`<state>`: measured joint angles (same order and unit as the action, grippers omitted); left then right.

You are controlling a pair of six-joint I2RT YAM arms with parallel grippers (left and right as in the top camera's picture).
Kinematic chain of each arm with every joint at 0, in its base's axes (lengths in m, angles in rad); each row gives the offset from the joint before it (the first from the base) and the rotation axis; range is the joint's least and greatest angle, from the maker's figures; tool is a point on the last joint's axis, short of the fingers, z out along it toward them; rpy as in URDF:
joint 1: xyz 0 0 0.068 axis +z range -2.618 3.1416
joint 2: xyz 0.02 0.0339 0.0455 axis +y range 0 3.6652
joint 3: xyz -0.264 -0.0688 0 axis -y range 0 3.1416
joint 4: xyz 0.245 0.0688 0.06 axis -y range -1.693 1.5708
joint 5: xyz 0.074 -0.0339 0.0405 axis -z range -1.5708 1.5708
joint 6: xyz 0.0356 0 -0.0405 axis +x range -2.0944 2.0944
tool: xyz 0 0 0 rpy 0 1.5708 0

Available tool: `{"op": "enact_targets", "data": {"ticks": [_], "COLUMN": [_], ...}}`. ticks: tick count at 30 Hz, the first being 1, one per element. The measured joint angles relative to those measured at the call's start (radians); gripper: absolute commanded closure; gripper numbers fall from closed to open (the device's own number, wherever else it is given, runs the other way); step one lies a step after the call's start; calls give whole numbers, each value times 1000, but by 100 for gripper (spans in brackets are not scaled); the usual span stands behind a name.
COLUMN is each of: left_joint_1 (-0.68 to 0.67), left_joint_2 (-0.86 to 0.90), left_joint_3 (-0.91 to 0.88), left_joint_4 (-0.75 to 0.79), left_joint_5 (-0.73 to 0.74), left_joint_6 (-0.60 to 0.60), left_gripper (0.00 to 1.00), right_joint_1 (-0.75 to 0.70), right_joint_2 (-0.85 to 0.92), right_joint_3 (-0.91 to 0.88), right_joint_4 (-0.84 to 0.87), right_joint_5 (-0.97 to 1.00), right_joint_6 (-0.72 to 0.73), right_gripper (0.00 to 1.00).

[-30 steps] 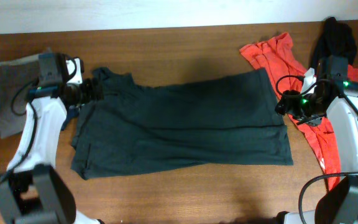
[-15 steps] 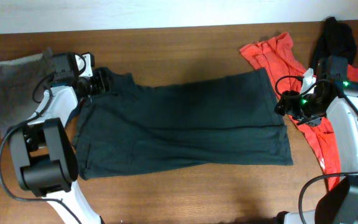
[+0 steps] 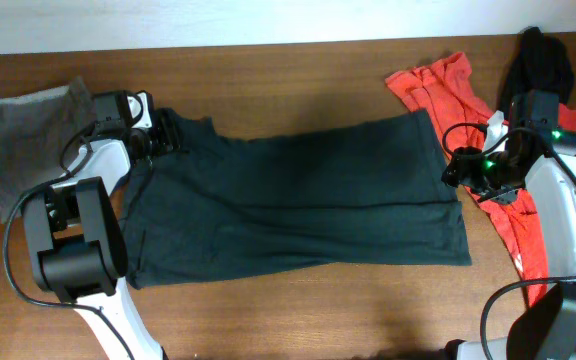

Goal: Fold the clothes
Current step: 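Move both grippers to the shirt's top corners and grasp them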

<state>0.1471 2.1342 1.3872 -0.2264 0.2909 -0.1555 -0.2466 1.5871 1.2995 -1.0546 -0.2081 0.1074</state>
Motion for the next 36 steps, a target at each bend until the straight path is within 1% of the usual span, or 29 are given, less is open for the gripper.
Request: {"op": "enact_targets", "data": {"ticks": [7, 12, 16, 17, 19, 21, 22, 23, 24, 25, 26, 28, 31, 34, 36], "left_joint_1": [-1, -14, -43, -47, -56, -57, -56, -56, -55, -55, -55, -55, -55, -55, -55], "left_joint_2": [0, 0, 6, 9, 26, 42, 48, 48, 48, 49, 49, 49, 50, 50, 49], "left_joint_3": [0, 0, 0, 0, 1, 1, 1, 1, 1, 1, 1, 5, 28, 54, 64], "left_joint_4": [60, 124, 159, 160, 154, 147, 150, 151, 151, 153, 154, 155, 143, 115, 87], "left_joint_5": [-3, -8, -10, -10, -10, -10, -10, -10, -10, -7, -3, 24, 80, 125, 148], "left_joint_6": [-6, -12, -14, -14, -14, -17, -17, -18, -19, -17, -21, -19, -23, -35, -48], "left_gripper": [30, 40, 43, 46, 48, 52, 56, 67, 71, 78, 89, 97, 99, 99, 99], "right_joint_1": [0, 0, 0, 0, 0, 0, 0, 0, 0, 0, 0, 0, 0, 0, 0], "right_joint_2": [0, 1, 2, 2, 2, 2, 2, 2, 2, 2, 2, 2, 2, 2, 2], "right_joint_3": [0, -1, -1, -1, -1, -1, -1, -1, -1, -1, -2, -2, -2, -2, -3], "right_joint_4": [0, 0, 0, 0, 0, 0, 1, 2, 4, 8, 11, 22, 51, 86, 122], "right_joint_5": [0, 0, 0, 0, 0, 0, 0, 0, 0, 0, 0, 0, 0, 0, 0], "right_joint_6": [0, 1, 0, 0, -1, -1, -1, -2, -2, -2, -2, -3, -2, -1, -5], "right_gripper": [31, 31, 31, 31, 31, 31, 31, 31, 31, 32, 31, 32, 33, 41, 42]}}
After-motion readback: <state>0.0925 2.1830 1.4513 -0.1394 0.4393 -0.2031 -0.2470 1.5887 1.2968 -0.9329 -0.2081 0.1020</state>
